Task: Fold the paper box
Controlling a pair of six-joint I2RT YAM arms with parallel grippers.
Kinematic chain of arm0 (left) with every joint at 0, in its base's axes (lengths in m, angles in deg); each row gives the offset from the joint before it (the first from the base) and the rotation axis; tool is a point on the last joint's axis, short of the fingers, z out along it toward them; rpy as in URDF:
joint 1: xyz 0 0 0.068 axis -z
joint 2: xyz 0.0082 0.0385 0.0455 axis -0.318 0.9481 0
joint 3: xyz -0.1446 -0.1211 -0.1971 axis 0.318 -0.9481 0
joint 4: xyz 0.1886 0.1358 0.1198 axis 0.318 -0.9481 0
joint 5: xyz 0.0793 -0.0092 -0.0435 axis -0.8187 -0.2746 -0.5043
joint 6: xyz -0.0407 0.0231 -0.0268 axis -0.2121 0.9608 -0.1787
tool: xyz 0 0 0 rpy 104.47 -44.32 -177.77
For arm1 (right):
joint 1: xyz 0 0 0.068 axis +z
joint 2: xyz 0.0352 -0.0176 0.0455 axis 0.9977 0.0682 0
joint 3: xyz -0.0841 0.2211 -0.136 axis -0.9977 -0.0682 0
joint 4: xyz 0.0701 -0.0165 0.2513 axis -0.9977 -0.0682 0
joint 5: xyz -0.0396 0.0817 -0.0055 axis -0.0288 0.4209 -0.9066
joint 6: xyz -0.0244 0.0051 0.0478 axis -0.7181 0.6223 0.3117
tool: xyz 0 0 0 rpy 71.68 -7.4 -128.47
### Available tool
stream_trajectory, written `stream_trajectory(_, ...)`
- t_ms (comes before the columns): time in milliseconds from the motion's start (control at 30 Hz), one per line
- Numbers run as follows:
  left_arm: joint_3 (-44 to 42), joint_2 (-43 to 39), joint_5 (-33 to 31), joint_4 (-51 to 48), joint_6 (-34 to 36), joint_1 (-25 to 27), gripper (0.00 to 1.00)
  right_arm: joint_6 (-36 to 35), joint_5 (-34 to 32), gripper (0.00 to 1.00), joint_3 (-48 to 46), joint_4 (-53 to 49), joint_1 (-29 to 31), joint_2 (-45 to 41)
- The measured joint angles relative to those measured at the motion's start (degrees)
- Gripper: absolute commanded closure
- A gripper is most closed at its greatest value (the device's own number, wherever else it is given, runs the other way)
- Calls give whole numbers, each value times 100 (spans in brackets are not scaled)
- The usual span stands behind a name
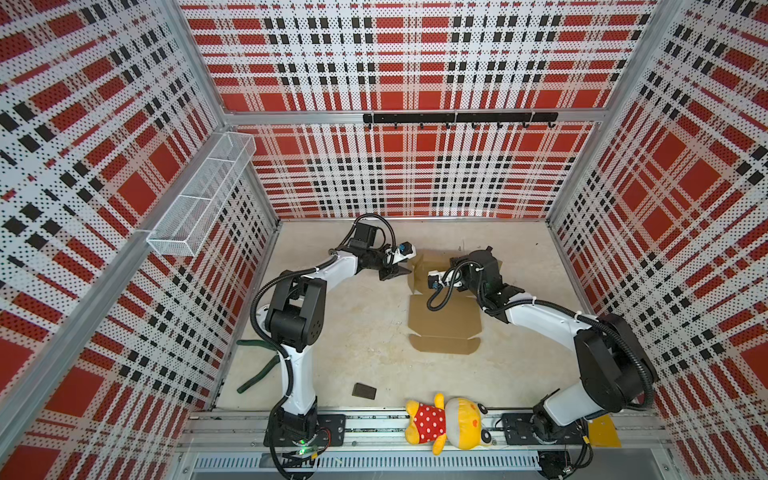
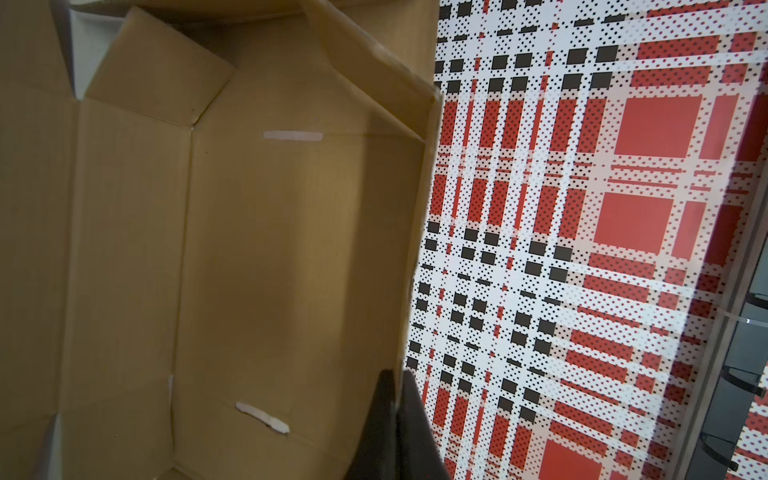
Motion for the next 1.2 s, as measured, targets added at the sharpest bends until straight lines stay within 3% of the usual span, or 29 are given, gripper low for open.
stream_trajectory(867,-636,-254,-94,986,-1532,343,58,-166,-146,100,109,131,0,197)
stream_trajectory(1200,-1244,-387,-264,2140,-2677,507,64,-157,-146,100,107,129,0,192)
